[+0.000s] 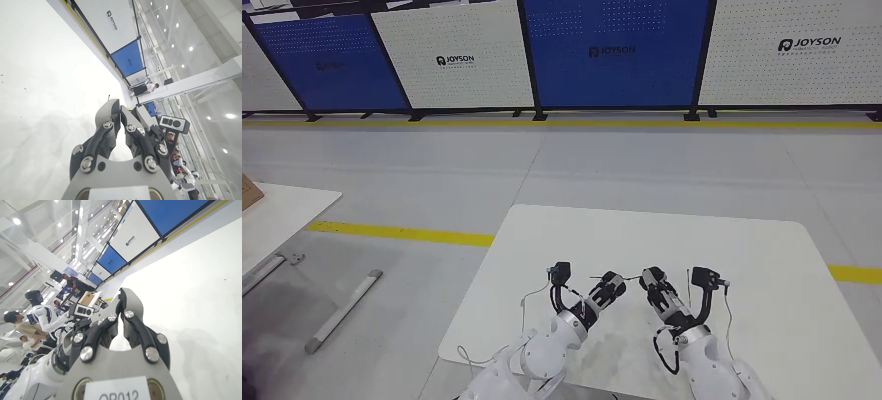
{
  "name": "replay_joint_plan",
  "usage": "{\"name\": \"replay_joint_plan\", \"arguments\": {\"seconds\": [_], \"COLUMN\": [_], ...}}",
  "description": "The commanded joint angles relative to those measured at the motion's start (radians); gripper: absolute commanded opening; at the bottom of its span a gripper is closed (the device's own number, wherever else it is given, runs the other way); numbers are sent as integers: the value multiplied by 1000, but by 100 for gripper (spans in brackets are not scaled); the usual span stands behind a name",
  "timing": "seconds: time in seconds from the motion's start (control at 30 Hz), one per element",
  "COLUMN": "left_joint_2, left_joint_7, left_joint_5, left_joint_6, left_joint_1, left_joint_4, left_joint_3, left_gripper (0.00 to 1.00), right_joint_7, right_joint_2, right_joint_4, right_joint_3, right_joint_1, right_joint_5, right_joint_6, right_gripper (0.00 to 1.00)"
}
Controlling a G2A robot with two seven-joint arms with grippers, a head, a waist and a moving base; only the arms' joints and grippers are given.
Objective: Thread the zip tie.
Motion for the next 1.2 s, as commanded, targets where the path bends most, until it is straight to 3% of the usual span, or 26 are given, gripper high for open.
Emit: {"name": "replay_joint_plan", "arguments": {"seconds": [0.0, 0.43, 0.5, 0.57, 1.17], "left_joint_2": [0, -2, -3, -4, -11], "left_joint_7": [-4, -15, -11, -9, 2], "left_joint_5": [0, 4, 6, 7, 6], "left_joint_6": [-2, -8, -4, -2, 9], "left_joint_1": [1, 4, 3, 1, -1], "left_joint_4": [-3, -5, -3, -1, 9], "left_joint_3": [0, -8, -8, -7, -5], "left_gripper": [0, 0, 0, 0, 0], "right_joint_7": [5, 42, 43, 47, 31], "right_joint_2": [0, -3, -4, -3, -2], "right_joint_4": [0, 6, 6, 6, 4], "right_joint_3": [-1, -2, 0, 1, 18], "right_joint_1": [1, 11, 11, 11, -8], "right_joint_5": [-5, 1, 3, -3, -17], "right_joint_6": [3, -3, -3, -5, -33], "right_gripper": [0, 0, 30, 42, 13]}}
